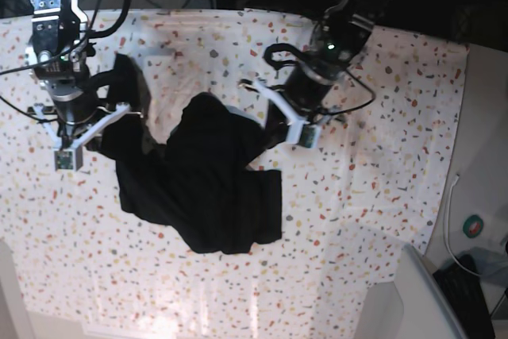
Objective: Layout the t-shirt on the table in an organized manner, then fold the t-shirt properly
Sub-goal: 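Pull the grasped shirt edges apart with both grippers, spreading it out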
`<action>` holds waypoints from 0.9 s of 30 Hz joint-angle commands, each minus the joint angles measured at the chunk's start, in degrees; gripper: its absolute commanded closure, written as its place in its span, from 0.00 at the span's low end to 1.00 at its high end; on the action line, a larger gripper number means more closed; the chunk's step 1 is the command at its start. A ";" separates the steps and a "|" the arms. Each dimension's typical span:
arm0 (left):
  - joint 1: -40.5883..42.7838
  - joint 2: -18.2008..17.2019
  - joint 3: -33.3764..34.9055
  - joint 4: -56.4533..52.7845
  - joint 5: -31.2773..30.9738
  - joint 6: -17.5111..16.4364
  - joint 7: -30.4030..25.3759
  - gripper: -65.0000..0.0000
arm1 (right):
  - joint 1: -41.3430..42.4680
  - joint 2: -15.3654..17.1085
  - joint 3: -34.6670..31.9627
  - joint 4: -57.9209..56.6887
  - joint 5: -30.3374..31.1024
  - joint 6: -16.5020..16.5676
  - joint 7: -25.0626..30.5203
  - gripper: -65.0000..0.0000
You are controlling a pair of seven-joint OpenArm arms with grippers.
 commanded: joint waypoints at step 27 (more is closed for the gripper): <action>14.17 -13.64 -19.60 7.20 -0.26 0.04 -0.90 1.00 | -7.97 2.55 9.49 -3.95 -0.04 0.23 1.98 1.00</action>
